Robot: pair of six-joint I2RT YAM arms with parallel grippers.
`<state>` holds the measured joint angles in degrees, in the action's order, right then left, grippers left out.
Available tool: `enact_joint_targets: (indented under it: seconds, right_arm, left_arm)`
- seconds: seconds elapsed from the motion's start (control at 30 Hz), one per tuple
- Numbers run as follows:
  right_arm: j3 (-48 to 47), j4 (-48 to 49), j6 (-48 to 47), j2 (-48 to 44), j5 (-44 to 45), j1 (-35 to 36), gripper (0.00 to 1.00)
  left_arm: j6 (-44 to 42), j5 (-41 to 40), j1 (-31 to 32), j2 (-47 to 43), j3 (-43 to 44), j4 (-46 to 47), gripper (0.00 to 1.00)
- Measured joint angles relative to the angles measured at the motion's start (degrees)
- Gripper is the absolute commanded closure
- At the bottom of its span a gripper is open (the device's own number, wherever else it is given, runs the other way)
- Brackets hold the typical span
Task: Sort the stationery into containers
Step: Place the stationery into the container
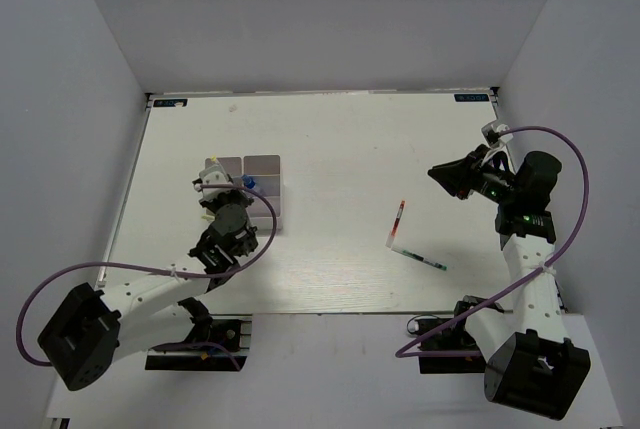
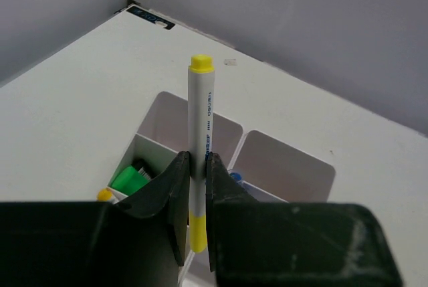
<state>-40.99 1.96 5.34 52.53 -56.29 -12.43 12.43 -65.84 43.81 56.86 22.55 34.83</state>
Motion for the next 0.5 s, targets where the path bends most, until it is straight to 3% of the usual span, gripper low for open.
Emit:
enact_joint_targets:
  seconds: [0.5]
  right_arm:
    - [0.0, 0.0, -0.9, -0.1, -0.1, 0.0, 0.73]
  left_arm:
    - [-1.1, -3.6, -5.2, 8.4, -3.3, 7.9, 1.0]
